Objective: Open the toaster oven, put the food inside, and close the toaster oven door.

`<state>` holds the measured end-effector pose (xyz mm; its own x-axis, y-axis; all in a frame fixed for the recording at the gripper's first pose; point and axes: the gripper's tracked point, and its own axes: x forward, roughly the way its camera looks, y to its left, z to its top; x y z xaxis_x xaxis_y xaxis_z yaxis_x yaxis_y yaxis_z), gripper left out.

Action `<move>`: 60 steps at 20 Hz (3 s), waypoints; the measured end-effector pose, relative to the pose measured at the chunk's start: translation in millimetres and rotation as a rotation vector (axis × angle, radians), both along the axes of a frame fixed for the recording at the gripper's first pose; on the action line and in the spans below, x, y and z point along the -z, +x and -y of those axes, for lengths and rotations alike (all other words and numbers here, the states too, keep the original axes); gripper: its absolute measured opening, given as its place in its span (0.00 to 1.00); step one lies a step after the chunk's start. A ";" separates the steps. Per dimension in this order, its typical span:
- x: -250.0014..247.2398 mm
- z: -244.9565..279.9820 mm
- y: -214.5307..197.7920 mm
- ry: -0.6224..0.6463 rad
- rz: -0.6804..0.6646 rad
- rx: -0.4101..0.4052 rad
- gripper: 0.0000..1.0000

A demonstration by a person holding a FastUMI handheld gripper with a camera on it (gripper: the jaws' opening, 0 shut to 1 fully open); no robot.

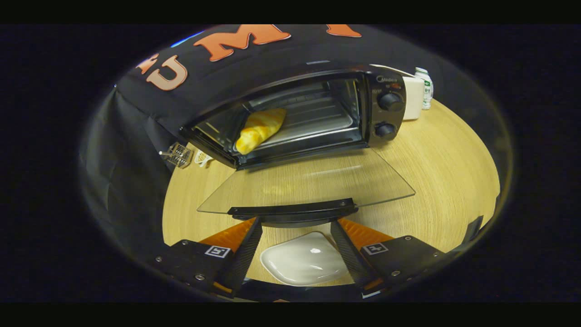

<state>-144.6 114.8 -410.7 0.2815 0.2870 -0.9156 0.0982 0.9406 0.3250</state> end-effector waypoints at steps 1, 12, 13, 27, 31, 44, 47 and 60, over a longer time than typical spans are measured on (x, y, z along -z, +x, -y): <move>-7.6 -0.1 10.7 0.005 0.029 0.009 0.90; -36.2 -2.1 116.0 0.012 0.215 0.038 0.92; -35.4 -2.5 121.2 -0.005 0.223 0.028 0.92; -118.2 26.8 125.8 -0.096 0.481 0.006 0.92; -184.8 46.7 138.2 -0.140 0.677 0.006 0.92; -359.1 95.0 142.1 -0.191 1.123 0.105 0.95; -383.1 104.8 139.6 -0.219 1.186 0.118 0.95; -406.8 115.0 129.7 -0.223 1.259 0.138 0.95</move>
